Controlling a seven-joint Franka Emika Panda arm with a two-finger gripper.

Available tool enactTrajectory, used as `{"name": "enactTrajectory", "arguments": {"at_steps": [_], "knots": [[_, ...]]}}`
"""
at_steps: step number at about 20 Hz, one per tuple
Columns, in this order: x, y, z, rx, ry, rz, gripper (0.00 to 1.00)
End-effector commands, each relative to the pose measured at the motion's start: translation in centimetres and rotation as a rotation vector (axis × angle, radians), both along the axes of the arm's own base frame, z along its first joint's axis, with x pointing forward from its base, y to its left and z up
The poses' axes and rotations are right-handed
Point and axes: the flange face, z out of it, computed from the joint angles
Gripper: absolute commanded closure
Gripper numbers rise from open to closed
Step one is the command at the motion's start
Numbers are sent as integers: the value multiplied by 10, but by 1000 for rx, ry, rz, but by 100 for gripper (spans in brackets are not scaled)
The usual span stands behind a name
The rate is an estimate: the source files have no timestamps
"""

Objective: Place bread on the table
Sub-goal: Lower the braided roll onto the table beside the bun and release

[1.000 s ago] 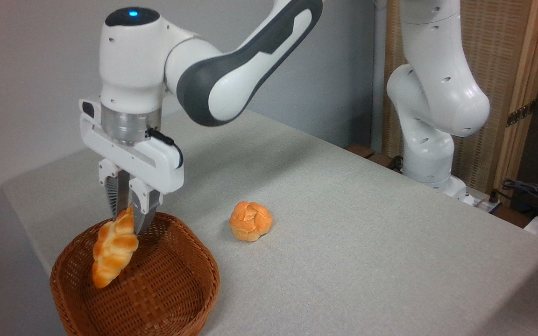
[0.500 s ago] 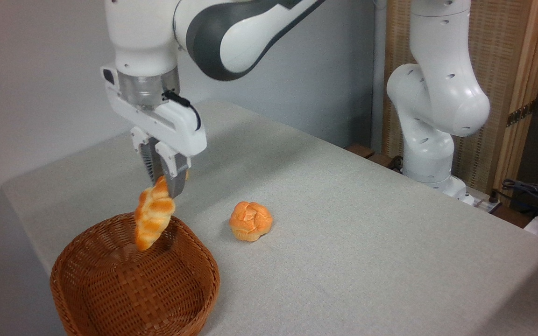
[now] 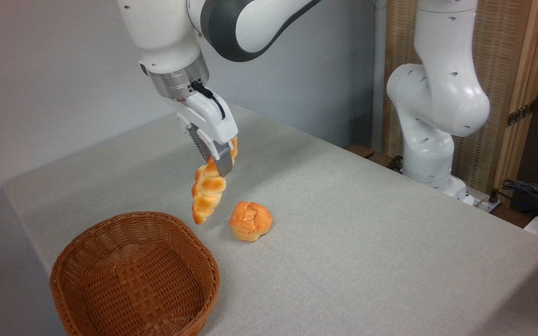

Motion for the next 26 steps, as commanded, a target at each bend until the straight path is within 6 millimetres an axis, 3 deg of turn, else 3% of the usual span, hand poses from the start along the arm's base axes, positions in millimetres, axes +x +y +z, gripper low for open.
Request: {"name": "enactTrajectory", "arguments": {"at_steps": [1, 13, 20, 26], "knots": [[-7, 3, 0, 4, 13, -35, 0], [0, -3, -5, 2, -26, -36, 0], [24, 11, 19, 48, -228, 1, 0], [42, 47, 35, 85, -336, 66, 0]]}}
